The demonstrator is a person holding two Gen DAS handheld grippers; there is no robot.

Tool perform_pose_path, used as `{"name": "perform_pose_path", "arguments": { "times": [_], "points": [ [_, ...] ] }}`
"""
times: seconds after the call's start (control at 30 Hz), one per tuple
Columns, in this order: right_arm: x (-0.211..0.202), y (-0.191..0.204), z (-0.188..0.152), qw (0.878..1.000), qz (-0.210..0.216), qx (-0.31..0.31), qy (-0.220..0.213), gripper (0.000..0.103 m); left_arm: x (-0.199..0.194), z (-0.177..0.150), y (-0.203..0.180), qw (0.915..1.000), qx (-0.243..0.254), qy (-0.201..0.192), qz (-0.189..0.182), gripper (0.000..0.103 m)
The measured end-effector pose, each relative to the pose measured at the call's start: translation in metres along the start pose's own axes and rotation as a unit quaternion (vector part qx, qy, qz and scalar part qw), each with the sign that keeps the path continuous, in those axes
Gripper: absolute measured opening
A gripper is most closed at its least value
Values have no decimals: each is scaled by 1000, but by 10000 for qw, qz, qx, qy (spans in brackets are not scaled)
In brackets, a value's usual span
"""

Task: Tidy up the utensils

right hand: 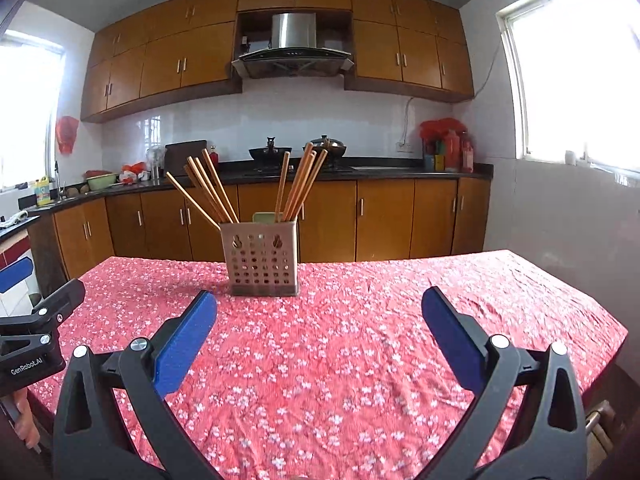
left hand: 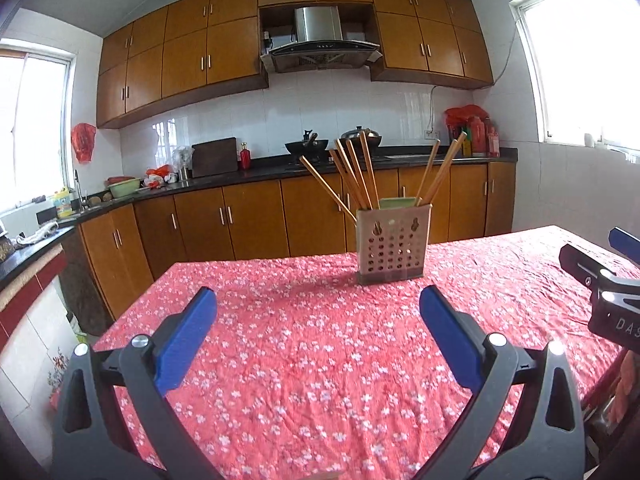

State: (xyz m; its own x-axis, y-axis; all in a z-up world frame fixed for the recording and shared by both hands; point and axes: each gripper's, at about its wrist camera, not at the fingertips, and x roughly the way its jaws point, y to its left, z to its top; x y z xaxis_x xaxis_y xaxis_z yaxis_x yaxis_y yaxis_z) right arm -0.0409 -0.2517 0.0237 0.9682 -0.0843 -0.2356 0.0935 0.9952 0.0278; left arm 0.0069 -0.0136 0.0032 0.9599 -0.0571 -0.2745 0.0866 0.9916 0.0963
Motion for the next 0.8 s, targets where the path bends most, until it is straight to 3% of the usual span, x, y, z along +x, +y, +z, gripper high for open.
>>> {"name": "perform_pose_path", "arguments": {
  "times": [0.27,0.8],
  "points": [
    [-4,4,-29,9993,-21,-259,274,101,0,-27,6,9987,-364,297,-181,99],
    [3,1,-35,9987,20,-164,486,101,5,-41,6,9972,-478,567,-112,99]
  ]
}}
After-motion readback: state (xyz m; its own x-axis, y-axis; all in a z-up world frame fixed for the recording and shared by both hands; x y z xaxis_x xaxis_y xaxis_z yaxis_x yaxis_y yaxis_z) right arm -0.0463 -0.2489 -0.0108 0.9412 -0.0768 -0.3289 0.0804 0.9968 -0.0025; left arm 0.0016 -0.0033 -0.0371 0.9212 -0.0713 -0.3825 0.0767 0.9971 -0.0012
